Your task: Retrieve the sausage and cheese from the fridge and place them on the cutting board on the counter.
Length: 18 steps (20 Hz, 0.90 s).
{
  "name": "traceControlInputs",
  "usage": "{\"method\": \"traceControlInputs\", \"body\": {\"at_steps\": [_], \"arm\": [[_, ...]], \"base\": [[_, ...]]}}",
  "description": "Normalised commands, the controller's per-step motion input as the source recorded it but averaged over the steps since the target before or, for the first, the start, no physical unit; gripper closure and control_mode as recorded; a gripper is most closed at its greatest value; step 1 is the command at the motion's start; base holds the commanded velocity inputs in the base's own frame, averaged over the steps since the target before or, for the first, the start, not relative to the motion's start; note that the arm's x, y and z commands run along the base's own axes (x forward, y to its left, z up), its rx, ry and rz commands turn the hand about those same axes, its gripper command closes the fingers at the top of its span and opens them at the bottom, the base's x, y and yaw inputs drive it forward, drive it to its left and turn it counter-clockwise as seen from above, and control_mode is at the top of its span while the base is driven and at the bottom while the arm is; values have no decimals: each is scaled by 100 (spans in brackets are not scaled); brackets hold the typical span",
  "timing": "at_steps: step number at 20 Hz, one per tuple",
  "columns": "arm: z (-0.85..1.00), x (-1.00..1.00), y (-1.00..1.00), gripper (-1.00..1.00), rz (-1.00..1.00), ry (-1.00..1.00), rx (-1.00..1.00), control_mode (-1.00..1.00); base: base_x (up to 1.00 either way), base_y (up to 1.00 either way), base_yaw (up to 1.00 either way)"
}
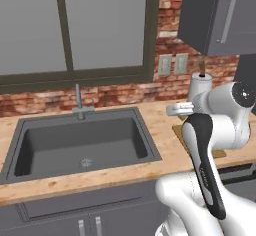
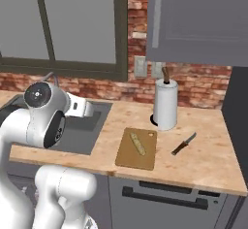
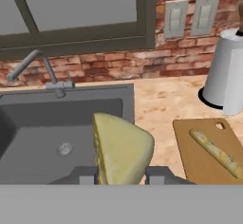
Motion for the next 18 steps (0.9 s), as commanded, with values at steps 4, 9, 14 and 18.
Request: {"method": "traceControlInputs", "body": {"at_steps": [4, 9, 14, 18], "arm": [[0, 0, 0, 100, 0, 0, 0, 100], [0, 0, 0, 100, 0, 0, 0, 100], [0, 0, 0, 100, 0, 0, 0, 100], [0, 0, 0, 100, 0, 0, 0, 100]], "base": [[13, -73, 9], [25, -51, 5], [36, -5, 1], [0, 0, 0]]}}
